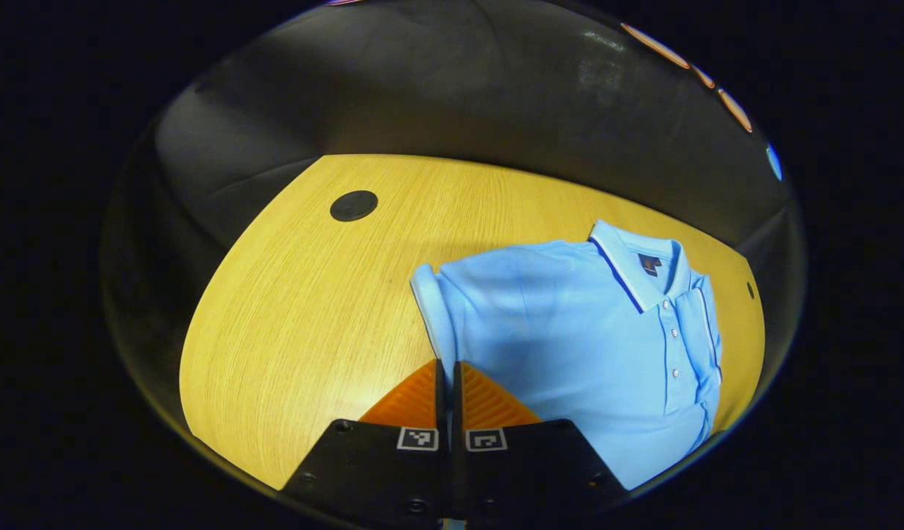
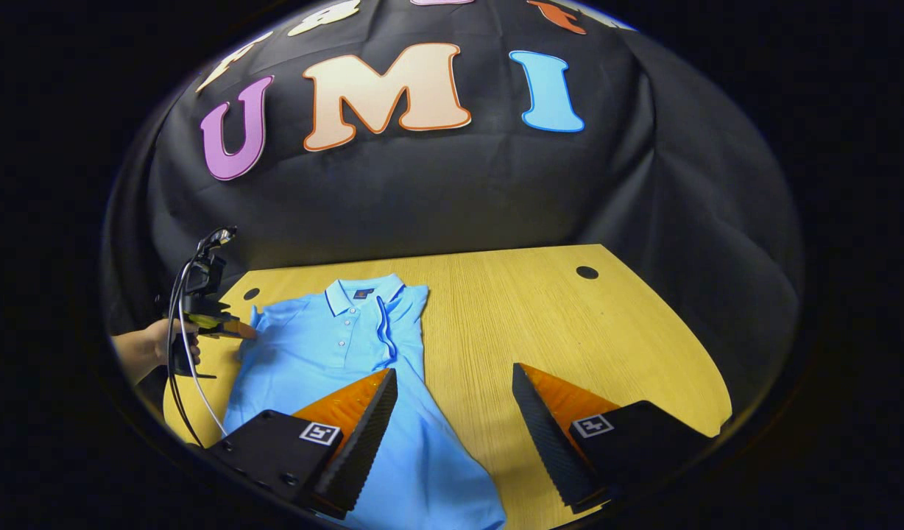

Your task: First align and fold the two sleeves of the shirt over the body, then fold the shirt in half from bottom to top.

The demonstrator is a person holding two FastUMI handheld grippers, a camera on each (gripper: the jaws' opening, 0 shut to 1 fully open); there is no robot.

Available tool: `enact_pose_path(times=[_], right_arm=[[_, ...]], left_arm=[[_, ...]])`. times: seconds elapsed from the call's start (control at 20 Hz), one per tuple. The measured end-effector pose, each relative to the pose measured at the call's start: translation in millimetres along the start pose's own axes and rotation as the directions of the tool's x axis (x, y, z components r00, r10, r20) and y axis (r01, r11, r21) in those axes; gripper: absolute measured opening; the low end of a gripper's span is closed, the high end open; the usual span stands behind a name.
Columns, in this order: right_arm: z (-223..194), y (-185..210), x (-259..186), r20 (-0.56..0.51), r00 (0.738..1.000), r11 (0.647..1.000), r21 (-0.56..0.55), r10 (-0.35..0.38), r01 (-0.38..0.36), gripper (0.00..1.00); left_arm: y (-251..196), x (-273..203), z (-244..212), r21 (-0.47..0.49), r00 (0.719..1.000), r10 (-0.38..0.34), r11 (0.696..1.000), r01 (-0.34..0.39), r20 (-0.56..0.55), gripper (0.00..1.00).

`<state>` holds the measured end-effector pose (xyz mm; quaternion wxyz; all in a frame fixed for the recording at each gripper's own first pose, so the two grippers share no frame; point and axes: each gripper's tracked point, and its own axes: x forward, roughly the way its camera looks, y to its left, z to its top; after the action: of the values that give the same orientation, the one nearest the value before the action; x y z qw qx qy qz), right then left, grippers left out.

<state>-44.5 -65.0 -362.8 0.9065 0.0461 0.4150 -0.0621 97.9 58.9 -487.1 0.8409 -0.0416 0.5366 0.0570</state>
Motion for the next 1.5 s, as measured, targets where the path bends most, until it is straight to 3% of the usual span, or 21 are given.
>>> enact_pose_path(times=[0.2, 0.3, 0.35, 0.65, 0.7, 0.8, 0.95, 1.0, 1.15, 1.2, 1.25, 1.3, 1.35, 1.4, 1.5], right_arm=[[3, -8, -6, 0.013, 1.000, 1.000, 0.008, -0.004, 0.004, 0.94], [4, -10, -7, 0.019, 1.000, 1.000, 0.012, -0.004, 0.004, 0.98], [4, -11, -8, 0.019, 1.000, 1.000, 0.016, -0.002, 0.002, 0.94], [-2, -25, -12, 0.015, 1.000, 0.999, 0.040, 0.004, -0.005, 0.98], [-3, -30, -13, 0.014, 1.000, 0.999, 0.045, 0.004, -0.004, 0.94], [-2, -40, -14, 0.014, 1.000, 0.998, 0.059, -0.002, 0.001, 0.98], [-4, -53, -17, 0.011, 1.000, 0.998, 0.067, -0.007, 0.006, 0.94], [-5, -60, -17, 0.009, 1.000, 0.998, 0.063, -0.012, 0.011, 0.98], [-8, -70, -18, -0.004, 1.000, 0.997, 0.070, -0.012, 0.013, 0.98], [-9, -73, -18, -0.006, 1.000, 0.998, 0.069, -0.011, 0.012, 0.94], [-9, -76, -17, -0.007, 1.000, 0.998, 0.065, -0.009, 0.010, 0.98], [-9, -77, -16, -0.011, 1.000, 0.998, 0.062, -0.004, 0.004, 0.98], [-8, -78, -15, -0.013, 1.000, 0.998, 0.063, 0.006, -0.005, 0.98], [-7, -76, -15, -0.011, 1.000, 0.998, 0.065, 0.019, -0.018, 0.98], [-4, -69, -12, -0.007, 0.998, 0.996, 0.063, 0.064, -0.063, 0.98]], left_arm=[[-7, -10, 15, 0.042, 0.999, 0.012, 0.999, -0.013, 0.042, 0.00], [-19, -18, 22, 0.081, 0.999, -0.005, 0.997, 0.001, 0.050, 0.00], [-26, -20, 24, 0.096, 0.998, -0.010, 0.995, 0.005, 0.055, 0.00], [-76, -32, 33, 0.163, 0.995, -0.055, 0.986, 0.041, 0.083, 0.00], [-85, -31, 32, 0.169, 0.995, -0.063, 0.984, 0.048, 0.082, 0.00], [-104, -29, 26, 0.172, 0.995, -0.082, 0.983, 0.070, 0.064, 0.00], [-130, -20, 12, 0.182, 0.993, -0.110, 0.978, 0.102, 0.036, 0.00], [-138, -17, 8, 0.185, 0.993, -0.118, 0.977, 0.110, 0.030, 0.00], [-152, -5, -8, 0.207, 0.994, -0.114, 0.972, 0.112, -0.003, 0.00], [-155, -1, -13, 0.209, 0.994, -0.112, 0.971, 0.112, -0.013, 0.00], [-157, 3, -17, 0.203, 0.993, -0.115, 0.972, 0.117, -0.022, 0.00], [-167, 5, -24, 0.190, 0.987, -0.158, 0.968, 0.163, -0.040, 0.00], [-175, 6, -32, 0.170, 0.981, -0.188, 0.966, 0.193, -0.048, 0.03], [-181, -2, -28, 0.155, 0.976, -0.215, 0.963, 0.219, -0.041, 0.14], [-178, -15, -18, 0.176, 0.979, -0.204, 0.964, 0.198, 0.017, 0.66]])
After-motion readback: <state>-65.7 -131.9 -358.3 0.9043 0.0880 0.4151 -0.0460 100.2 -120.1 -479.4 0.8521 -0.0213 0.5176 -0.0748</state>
